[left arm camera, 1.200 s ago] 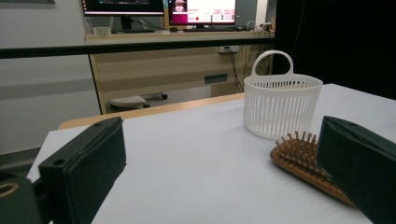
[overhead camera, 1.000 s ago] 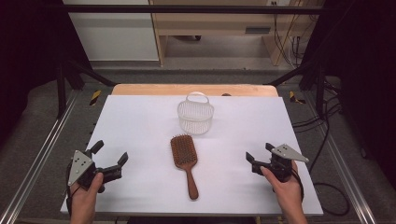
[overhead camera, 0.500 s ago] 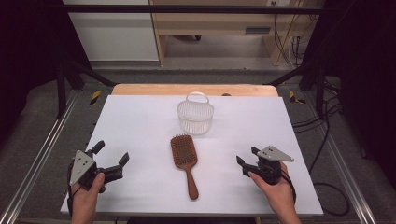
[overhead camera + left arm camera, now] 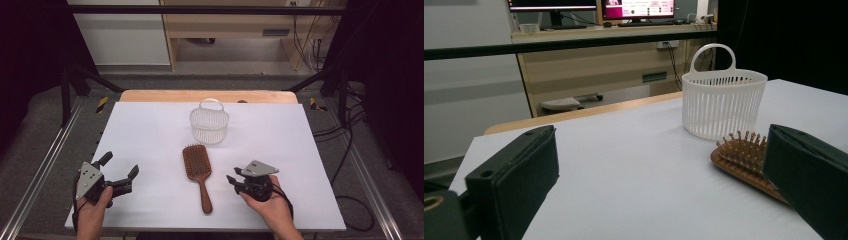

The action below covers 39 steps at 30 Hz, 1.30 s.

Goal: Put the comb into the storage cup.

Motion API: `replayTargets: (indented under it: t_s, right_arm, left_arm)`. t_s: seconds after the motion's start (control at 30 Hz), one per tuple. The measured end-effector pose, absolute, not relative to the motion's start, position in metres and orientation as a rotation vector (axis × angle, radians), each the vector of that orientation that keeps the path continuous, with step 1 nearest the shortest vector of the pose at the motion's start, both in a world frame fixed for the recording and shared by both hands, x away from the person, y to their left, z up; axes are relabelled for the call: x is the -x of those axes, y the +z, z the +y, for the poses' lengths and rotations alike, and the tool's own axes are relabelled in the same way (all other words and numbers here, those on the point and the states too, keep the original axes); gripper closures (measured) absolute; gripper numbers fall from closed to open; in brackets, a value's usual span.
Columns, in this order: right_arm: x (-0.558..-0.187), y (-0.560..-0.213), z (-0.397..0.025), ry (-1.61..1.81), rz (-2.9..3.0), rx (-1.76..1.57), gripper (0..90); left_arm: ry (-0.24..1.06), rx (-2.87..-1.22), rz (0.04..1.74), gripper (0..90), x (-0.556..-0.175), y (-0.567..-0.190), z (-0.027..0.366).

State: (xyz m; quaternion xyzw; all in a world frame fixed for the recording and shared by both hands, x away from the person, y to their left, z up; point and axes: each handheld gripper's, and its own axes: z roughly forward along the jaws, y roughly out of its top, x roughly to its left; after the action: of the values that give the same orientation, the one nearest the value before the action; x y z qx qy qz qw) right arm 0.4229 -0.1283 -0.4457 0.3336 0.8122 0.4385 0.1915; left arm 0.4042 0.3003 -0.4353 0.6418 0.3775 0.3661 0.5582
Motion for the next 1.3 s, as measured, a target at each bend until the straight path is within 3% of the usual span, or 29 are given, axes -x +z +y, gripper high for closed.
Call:
replayTargets:
  t_s: [0.17,0.47,1.3]
  right_arm:
    - [-0.418,-0.444,-0.094,1.235,2.376,-0.825,77.4]
    - [-0.412,-0.446,-0.061,1.224,2.482,-0.752,89.6]
    - [-0.407,-0.467,-0.031,1.027,2.682,-0.756,90.0]
  left_arm:
    - [0.863,-1.514,0.888,1.8,-0.404,-0.435,0.300]
    - [0.864,-1.510,0.890,1.8,-0.404,-0.435,0.301]
    - [0.866,-1.520,0.884,1.8,-0.404,-0.435,0.300]
